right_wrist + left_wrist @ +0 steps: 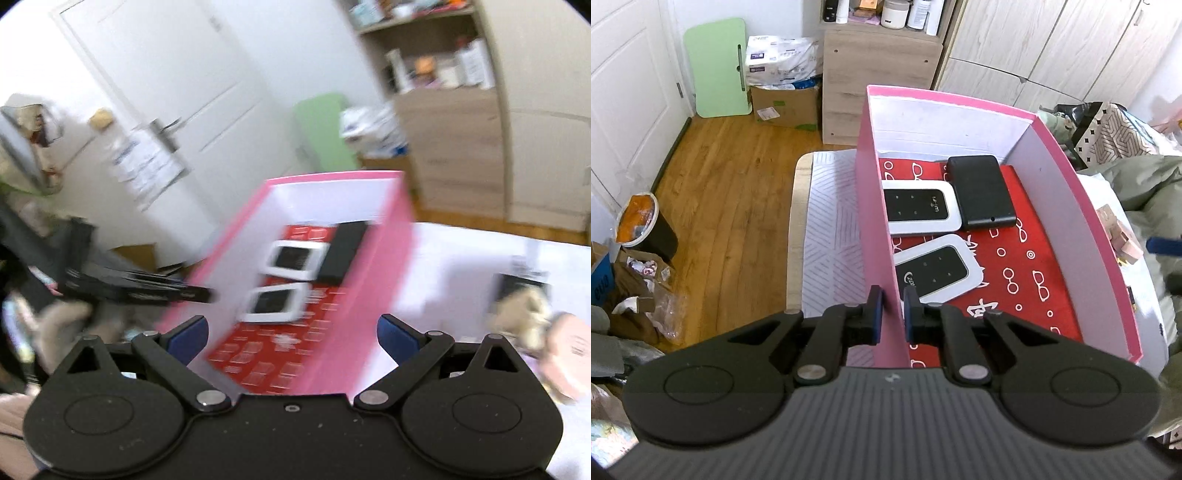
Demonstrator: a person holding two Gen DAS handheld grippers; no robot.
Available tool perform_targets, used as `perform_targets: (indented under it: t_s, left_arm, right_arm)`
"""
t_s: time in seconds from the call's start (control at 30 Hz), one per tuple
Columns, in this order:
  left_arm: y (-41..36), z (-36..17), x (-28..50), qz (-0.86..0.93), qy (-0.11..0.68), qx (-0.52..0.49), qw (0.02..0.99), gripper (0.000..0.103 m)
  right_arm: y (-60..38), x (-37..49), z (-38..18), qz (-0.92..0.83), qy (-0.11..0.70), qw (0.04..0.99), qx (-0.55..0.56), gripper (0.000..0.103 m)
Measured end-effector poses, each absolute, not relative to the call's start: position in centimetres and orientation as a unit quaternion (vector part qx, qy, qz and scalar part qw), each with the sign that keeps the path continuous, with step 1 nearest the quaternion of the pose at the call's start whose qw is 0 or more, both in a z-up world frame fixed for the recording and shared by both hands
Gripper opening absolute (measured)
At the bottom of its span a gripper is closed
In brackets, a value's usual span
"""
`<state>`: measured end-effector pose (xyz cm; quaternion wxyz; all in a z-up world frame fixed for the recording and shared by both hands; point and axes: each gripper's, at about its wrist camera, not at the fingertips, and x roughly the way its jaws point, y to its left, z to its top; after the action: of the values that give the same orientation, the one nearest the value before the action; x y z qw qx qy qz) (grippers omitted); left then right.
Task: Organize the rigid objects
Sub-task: 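Grasp the white charger plug with the right tool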
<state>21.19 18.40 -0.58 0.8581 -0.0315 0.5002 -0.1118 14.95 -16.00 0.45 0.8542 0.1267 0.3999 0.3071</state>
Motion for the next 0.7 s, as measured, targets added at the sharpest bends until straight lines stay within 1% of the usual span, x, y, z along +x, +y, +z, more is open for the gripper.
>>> perform_targets:
  t_s: [0.07,0.13,0.2,0.23,0.3,0.33,0.37,0.47,0.6,0.63,0.67,0.7]
  left_arm:
    - [18.4,-0.6,21.2,-0.110,0.500,-0.032,0.858,0.011]
    - [18.3,-0.6,21.1,-0.107,0.501,-0.030,0.858,0.010]
    - [18.1,-0.5,21.1,-0.102,0.503,-0.027,0.858,0.010]
    - [17.9,-0.5,21.1,-0.098,0.504,-0.025,0.858,0.010]
    - [17.6,-0.4,21.2,-0.089,0.506,-0.022,0.857,0.010]
    - [17.4,-0.4,21.2,-0.088,0.507,-0.015,0.858,0.010]
    - [17.3,-0.4,21.2,-0.086,0.508,-0.014,0.857,0.010]
    - [17.6,-0.3,21.3,-0.082,0.511,-0.022,0.855,0.010]
    - [17.6,-0.3,21.2,-0.078,0.513,-0.028,0.855,0.010]
    - [17.6,-0.3,21.2,-0.077,0.513,-0.027,0.855,0.010]
    - [17.6,-0.3,21.1,-0.076,0.513,-0.028,0.854,0.010]
    - [17.6,-0.3,21.1,-0.075,0.514,-0.028,0.854,0.010]
  right_arm:
    - [-16.9,13.5,-1.3,0.264,0.382,0.882,0.082,0.098]
    - [-17.3,11.7,-2.8,0.222,0.360,0.906,0.011,0.098]
    - [-17.5,10.6,-4.2,0.210,0.348,0.913,-0.027,0.097]
    - [-17.8,10.2,-5.1,0.205,0.347,0.914,-0.037,0.095]
    - [-18.0,9.9,-6.5,0.201,0.353,0.912,-0.056,0.085]
    - [-18.1,9.9,-7.2,0.197,0.359,0.910,-0.065,0.078]
    - [-18.4,10.2,-7.8,0.194,0.366,0.908,-0.069,0.074]
    - [-18.9,10.7,-8.9,0.191,0.383,0.901,-0.066,0.068]
    - [-18.9,11.1,-10.1,0.166,0.384,0.902,-0.106,0.068]
    - [-18.9,11.0,-10.4,0.164,0.385,0.901,-0.113,0.067]
    - [-18.9,11.2,-10.6,0.166,0.388,0.899,-0.115,0.063]
    - [-19.0,11.2,-10.6,0.170,0.388,0.900,-0.107,0.063]
